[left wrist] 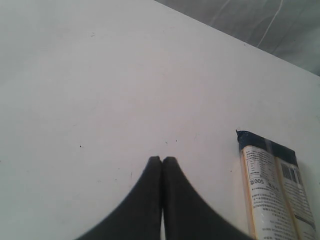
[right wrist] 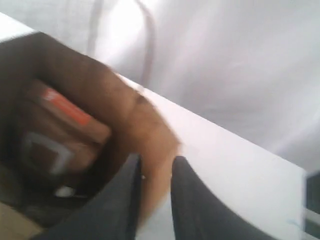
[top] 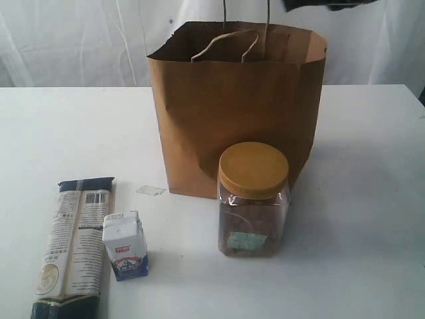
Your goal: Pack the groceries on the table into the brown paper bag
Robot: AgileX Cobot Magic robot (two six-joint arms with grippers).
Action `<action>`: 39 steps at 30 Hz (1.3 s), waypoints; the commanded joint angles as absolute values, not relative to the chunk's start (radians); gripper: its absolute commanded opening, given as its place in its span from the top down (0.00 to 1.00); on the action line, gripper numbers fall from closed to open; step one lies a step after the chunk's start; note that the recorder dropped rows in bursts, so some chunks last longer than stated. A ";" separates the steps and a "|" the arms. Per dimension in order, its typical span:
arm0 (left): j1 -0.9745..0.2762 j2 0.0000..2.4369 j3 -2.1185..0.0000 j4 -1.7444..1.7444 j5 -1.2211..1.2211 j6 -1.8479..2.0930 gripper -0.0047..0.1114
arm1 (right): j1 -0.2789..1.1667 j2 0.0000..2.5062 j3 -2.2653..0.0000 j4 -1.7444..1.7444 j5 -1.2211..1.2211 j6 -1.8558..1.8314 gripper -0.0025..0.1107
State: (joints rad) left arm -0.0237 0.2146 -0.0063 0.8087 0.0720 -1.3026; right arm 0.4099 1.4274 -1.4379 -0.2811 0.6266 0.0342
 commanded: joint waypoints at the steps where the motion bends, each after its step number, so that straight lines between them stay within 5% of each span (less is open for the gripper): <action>1: -0.023 0.210 0.000 0.822 0.071 -1.303 0.96 | 0.273 1.417 -1.426 -0.596 0.843 0.266 0.91; 5: -0.023 0.210 0.000 0.822 0.071 -1.303 0.96 | 0.149 1.367 -1.232 -0.597 0.844 0.304 0.98; 10: -0.023 0.210 0.000 0.822 0.071 -1.303 0.96 | 0.128 1.114 -0.726 -0.610 0.303 0.461 0.98; 14: -0.023 0.210 0.000 0.822 0.071 -1.303 0.96 | 0.128 0.948 -0.568 -0.639 0.103 0.529 0.98; 19: -0.023 0.210 0.000 0.822 0.073 -1.303 0.96 | 0.128 0.684 -0.501 -0.637 -0.031 0.564 0.98; 24: -0.023 0.210 0.000 0.822 0.073 -1.303 0.96 | 0.128 0.510 -0.455 -0.641 0.114 0.535 0.98; 39: -0.023 0.210 0.000 0.822 0.073 -1.303 0.96 | 0.300 0.451 -0.343 -0.551 0.029 0.540 0.98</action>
